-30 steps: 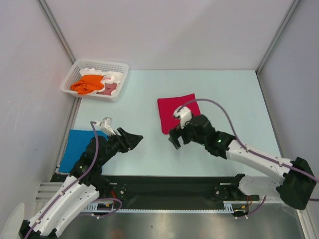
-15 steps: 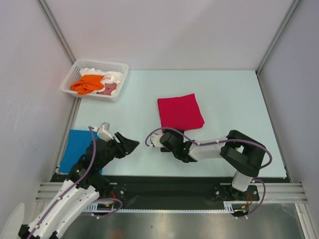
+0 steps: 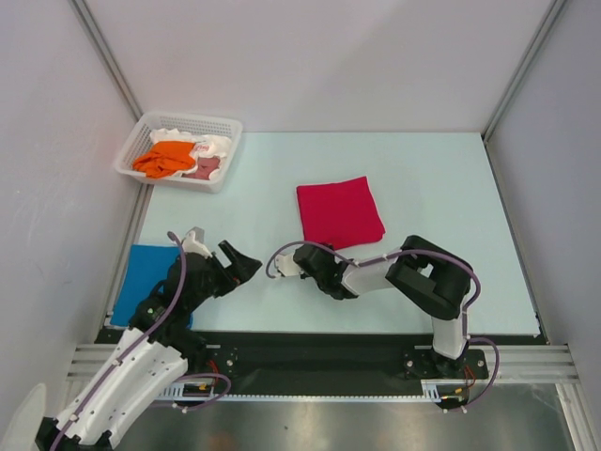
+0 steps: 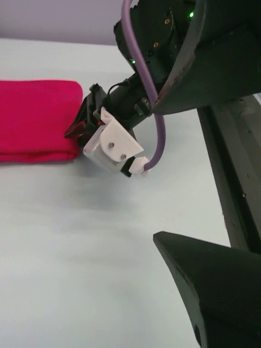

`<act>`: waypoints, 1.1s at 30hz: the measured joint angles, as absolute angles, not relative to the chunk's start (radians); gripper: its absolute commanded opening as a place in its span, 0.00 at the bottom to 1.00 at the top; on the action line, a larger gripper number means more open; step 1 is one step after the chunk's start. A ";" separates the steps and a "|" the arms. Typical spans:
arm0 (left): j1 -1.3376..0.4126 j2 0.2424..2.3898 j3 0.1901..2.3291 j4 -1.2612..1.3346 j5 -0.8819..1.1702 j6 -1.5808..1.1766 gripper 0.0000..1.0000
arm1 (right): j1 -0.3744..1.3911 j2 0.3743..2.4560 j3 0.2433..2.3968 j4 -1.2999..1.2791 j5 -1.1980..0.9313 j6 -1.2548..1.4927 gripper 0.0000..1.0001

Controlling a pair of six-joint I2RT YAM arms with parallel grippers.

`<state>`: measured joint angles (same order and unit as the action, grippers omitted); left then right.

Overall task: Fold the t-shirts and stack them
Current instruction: Neatly place the folded tshirt to the corner

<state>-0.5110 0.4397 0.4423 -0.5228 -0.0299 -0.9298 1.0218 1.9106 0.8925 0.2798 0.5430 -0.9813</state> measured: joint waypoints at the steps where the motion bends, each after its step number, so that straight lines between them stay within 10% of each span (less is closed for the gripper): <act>1: -0.503 0.459 0.456 -0.533 -0.035 -0.933 1.00 | 1.017 1.911 0.892 0.276 0.532 -0.983 0.21; 7: -0.440 0.593 0.540 -0.529 -0.021 -0.934 1.00 | 0.999 1.905 0.892 0.262 0.482 -0.982 0.00; 33: -0.335 1.654 0.688 0.459 0.373 -1.324 1.00 | 0.862 1.663 0.875 0.121 0.214 -0.917 0.00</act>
<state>-0.3351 1.6535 0.6880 0.4595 0.3729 -1.3239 0.8619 1.6634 0.8749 0.1211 0.2138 -0.9173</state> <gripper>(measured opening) 0.996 0.024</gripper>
